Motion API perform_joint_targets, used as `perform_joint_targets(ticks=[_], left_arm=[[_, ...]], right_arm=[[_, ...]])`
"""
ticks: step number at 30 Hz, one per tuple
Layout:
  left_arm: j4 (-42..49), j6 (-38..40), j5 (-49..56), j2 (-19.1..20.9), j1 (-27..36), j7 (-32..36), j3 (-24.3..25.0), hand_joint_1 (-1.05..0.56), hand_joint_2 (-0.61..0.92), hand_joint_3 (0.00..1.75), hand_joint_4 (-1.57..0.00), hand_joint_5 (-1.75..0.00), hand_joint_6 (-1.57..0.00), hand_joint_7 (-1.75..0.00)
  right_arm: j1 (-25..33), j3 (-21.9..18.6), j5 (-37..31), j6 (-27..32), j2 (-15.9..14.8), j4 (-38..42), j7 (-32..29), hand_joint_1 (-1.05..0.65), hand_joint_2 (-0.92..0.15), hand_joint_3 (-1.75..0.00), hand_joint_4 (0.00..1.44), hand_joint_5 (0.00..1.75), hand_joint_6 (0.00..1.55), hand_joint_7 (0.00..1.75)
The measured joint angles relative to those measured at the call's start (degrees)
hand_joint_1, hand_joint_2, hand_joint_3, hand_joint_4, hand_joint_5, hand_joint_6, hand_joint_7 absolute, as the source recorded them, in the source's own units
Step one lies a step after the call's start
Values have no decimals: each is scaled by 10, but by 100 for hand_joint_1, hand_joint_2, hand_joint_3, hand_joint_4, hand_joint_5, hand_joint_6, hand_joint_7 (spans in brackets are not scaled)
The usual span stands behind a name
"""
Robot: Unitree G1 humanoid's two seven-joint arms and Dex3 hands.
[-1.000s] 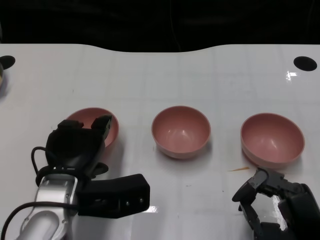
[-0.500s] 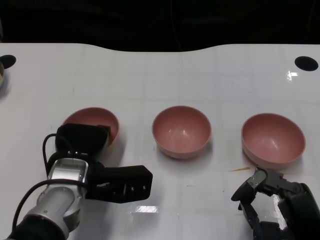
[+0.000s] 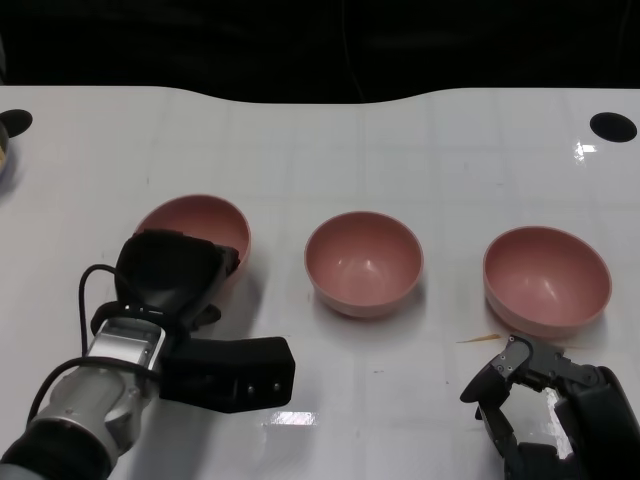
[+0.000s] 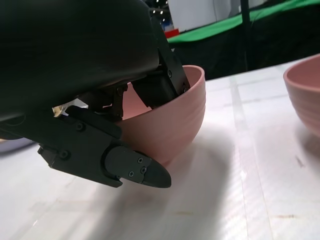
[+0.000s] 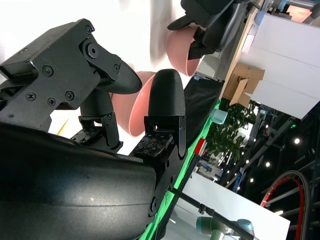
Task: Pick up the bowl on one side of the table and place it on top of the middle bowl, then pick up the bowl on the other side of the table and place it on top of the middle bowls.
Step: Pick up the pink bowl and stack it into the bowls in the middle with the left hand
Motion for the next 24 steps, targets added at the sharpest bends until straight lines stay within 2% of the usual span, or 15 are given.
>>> perform_joint_targets(ticks=[1, 2, 3, 4, 8, 10, 12, 13, 14, 15, 17, 19, 20, 23, 24], left_arm=[[-3, -2, 0, 1, 0, 2, 0, -30, 92, 27, -81, -175, -118, -10], [-6, -6, 1, 2, 0, 9, 0, -30, 92, 22, -81, -175, -97, -68], [-10, -10, 2, 3, 0, 19, 0, -30, 92, 20, -81, -175, -82, -100], [-15, -14, 3, 5, 0, 29, -1, -30, 92, 18, -81, -175, -73, -120], [-25, -19, 4, 6, 0, 43, -1, -30, 92, 17, -80, -175, -67, -132], [-42, -25, 4, 10, 1, 47, -4, -26, 90, 15, -80, -175, -79, -115], [-75, -50, 3, 15, 1, 68, -4, -22, 88, 17, -82, -175, -81, -127], [-87, -67, 1, 16, 0, 77, -3, -19, 84, 20, -84, -175, -77, -143], [-96, -81, -1, 16, 0, 84, -3, -19, 82, 22, -84, -175, -76, -146], [-101, -95, -7, 15, 0, 88, -2, -20, 80, 26, -84, -175, -78, -139], [-106, -114, -16, 9, 0, 92, -2, -21, 63, 57, -86, -175, -76, -147], [-107, -124, -17, 3, -1, 92, -3, -21, 54, 69, -86, -175, -75, -153], [-107, -127, -17, 1, -2, 92, -4, -23, 54, 64, -86, -175, -79, -138], [-107, -133, -17, -9, -10, 91, -11, -26, 70, 31, -87, -173, -107, -64], [-107, -135, -17, -13, -16, 90, -13, -27, 73, 23, -86, -174, -113, -51]], right_arm=[[0, 0, -1, 0, 0, 0, 0, -12, -39, -123, 74, 150, 77, 126], [0, 0, -1, 0, 0, 0, -1, -11, -39, -123, 73, 150, 77, 126], [0, 0, -1, 0, 0, 0, -1, -10, -39, -123, 73, 150, 77, 126], [0, 0, -1, 0, 0, 0, 0, -10, -39, -123, 73, 150, 77, 126], [0, 1, 1, 0, 0, 0, 0, -9, -39, -123, 73, 151, 77, 126], [0, 0, 1, 1, 0, 0, 0, -11, -39, -122, 72, 151, 76, 126], [0, 1, 1, 1, 0, 0, 0, -11, -39, -123, 72, 151, 76, 126], [0, 1, 1, 1, 0, 0, 0, -10, -39, -123, 71, 151, 76, 126], [-1, 1, 1, 1, 0, 0, 1, -10, -39, -122, 71, 151, 75, 126], [-1, 1, 2, 1, 0, 0, 2, -10, -39, -122, 71, 152, 75, 126], [0, 1, 6, 1, 0, 0, 5, -10, -40, -121, 70, 153, 75, 127], [0, 2, 8, 1, 0, 0, 7, -10, -40, -120, 70, 153, 75, 127], [0, 2, 10, 1, 0, 0, 8, -9, -40, -120, 70, 154, 75, 128], [0, 4, 15, 1, 0, 0, 14, -10, -39, -122, 70, 155, 74, 130], [0, 5, 16, 1, 0, 0, 15, -10, -39, -122, 70, 155, 74, 131]])
